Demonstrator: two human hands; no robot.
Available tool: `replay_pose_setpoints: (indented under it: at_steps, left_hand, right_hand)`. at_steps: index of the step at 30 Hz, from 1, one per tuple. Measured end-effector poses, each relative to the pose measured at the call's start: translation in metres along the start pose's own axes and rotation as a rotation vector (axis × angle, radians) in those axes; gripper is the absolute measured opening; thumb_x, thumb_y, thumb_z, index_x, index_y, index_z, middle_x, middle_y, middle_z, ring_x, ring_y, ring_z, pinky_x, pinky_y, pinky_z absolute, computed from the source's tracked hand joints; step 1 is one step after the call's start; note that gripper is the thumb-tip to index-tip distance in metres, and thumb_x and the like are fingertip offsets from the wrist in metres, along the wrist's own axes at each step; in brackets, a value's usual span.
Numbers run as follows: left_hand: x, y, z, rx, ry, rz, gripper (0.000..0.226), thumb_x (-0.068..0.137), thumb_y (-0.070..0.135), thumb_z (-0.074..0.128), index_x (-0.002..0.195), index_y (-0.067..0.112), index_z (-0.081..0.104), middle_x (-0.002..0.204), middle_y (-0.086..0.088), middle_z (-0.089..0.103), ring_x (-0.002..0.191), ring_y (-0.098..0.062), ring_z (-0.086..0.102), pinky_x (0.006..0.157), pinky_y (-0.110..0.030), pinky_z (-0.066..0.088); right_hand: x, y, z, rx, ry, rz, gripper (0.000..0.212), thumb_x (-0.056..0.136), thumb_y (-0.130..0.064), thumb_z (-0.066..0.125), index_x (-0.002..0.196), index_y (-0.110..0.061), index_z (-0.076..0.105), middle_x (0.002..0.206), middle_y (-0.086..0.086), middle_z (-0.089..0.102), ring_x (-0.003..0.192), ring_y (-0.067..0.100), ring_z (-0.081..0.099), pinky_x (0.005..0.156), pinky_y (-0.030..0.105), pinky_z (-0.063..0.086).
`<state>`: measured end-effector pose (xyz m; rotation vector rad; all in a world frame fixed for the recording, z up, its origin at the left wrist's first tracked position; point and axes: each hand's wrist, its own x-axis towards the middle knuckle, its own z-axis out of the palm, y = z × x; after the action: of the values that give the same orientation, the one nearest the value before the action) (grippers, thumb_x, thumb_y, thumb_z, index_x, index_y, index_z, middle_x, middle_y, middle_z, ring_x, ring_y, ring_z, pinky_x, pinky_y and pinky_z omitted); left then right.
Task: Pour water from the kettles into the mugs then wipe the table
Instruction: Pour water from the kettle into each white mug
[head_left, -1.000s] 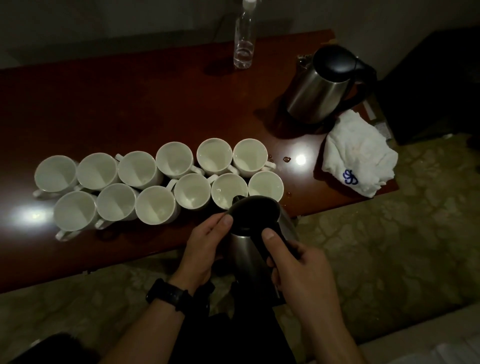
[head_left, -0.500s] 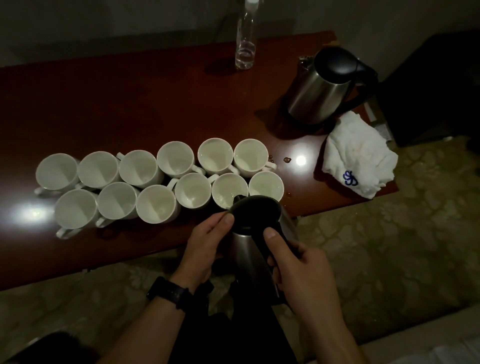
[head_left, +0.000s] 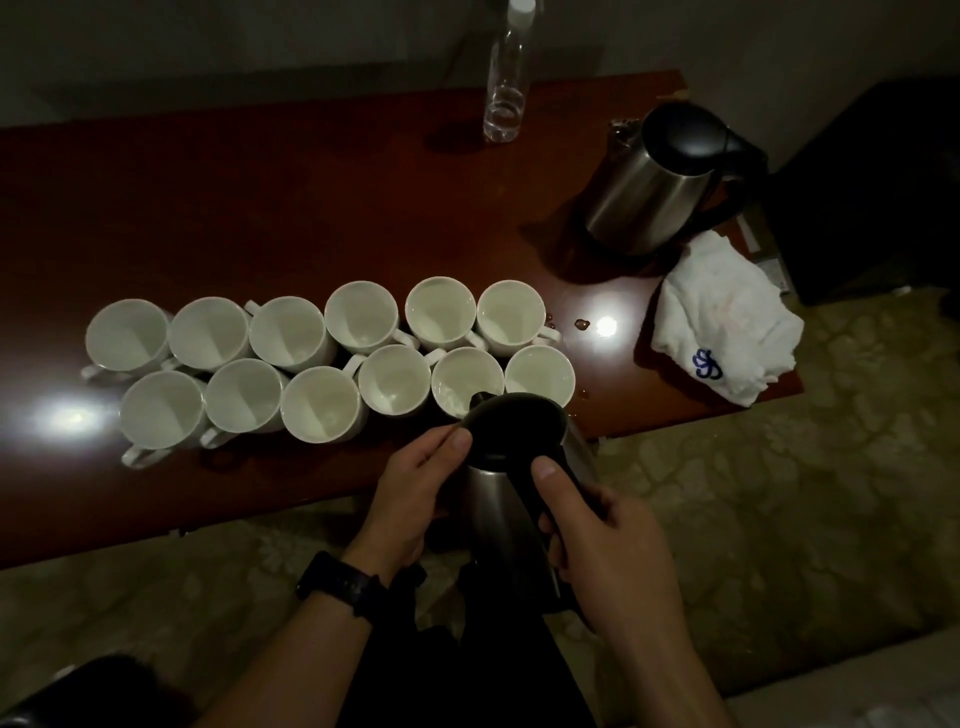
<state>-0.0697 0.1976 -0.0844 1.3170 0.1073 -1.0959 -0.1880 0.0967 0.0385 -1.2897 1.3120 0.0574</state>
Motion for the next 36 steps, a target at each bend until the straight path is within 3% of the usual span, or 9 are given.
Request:
replay_pose_setpoints:
  at_steps: [5, 9, 14, 22, 27, 36]
  left_hand:
    - [-0.0012, 0.0016, -0.0026, 0.016, 0.009, 0.003, 0.054, 0.071, 0.058, 0.075, 0.110, 0.020, 0.078, 0.113, -0.015, 0.077, 0.108, -0.034, 0.072, 0.085, -0.043, 0.058]
    - [-0.0027, 0.0039, -0.0025, 0.023, 0.012, 0.011, 0.054, 0.070, 0.061, 0.076, 0.108, 0.022, 0.078, 0.111, -0.012, 0.077, 0.106, -0.031, 0.073, 0.078, -0.035, 0.058]
    - [-0.0003, 0.0023, -0.0012, -0.015, -0.006, 0.032, 0.072, 0.062, 0.068, 0.086, 0.110, 0.016, 0.078, 0.113, -0.018, 0.076, 0.107, -0.034, 0.072, 0.090, -0.043, 0.057]
    - [0.0022, 0.0030, -0.0006, 0.001, -0.026, 0.050, 0.067, 0.071, 0.063, 0.083, 0.116, 0.014, 0.076, 0.117, -0.020, 0.074, 0.114, -0.039, 0.069, 0.099, -0.049, 0.054]
    - [0.0017, 0.0040, 0.0022, 0.020, -0.028, 0.045, 0.051, 0.074, 0.055, 0.076, 0.108, 0.017, 0.079, 0.112, -0.017, 0.077, 0.107, -0.031, 0.073, 0.085, -0.035, 0.060]
    - [0.0042, 0.0033, 0.0034, -0.008, -0.027, 0.048, 0.075, 0.064, 0.068, 0.085, 0.113, 0.012, 0.077, 0.116, -0.021, 0.074, 0.114, -0.041, 0.069, 0.103, -0.055, 0.051]
  right_hand:
    - [-0.0004, -0.0009, 0.0012, 0.000, -0.007, 0.000, 0.043, 0.081, -0.065, 0.064, 0.056, -0.031, 0.068, 0.046, -0.005, 0.052, 0.040, 0.007, 0.047, 0.050, 0.030, 0.038]
    - [-0.0009, -0.0037, 0.0015, -0.007, -0.016, 0.008, 0.042, 0.074, -0.070, 0.061, 0.058, -0.032, 0.070, 0.048, -0.004, 0.055, 0.042, 0.007, 0.050, 0.053, 0.031, 0.040]
    - [0.0007, -0.0009, 0.0005, 0.006, 0.005, -0.005, 0.050, 0.079, -0.065, 0.066, 0.057, -0.020, 0.067, 0.048, -0.003, 0.055, 0.042, 0.009, 0.049, 0.053, 0.032, 0.039]
    - [0.0005, -0.0029, -0.0024, 0.018, -0.007, -0.016, 0.045, 0.081, -0.065, 0.066, 0.058, -0.026, 0.069, 0.049, -0.003, 0.055, 0.044, 0.010, 0.049, 0.054, 0.033, 0.039]
    - [0.0007, -0.0040, -0.0043, -0.002, 0.003, -0.018, 0.046, 0.080, -0.066, 0.064, 0.058, -0.025, 0.068, 0.047, -0.003, 0.054, 0.043, 0.010, 0.048, 0.052, 0.032, 0.038]
    - [0.0031, -0.0053, -0.0051, -0.018, 0.000, -0.034, 0.045, 0.081, -0.066, 0.064, 0.057, -0.028, 0.068, 0.047, -0.004, 0.056, 0.042, 0.007, 0.051, 0.050, 0.028, 0.040]
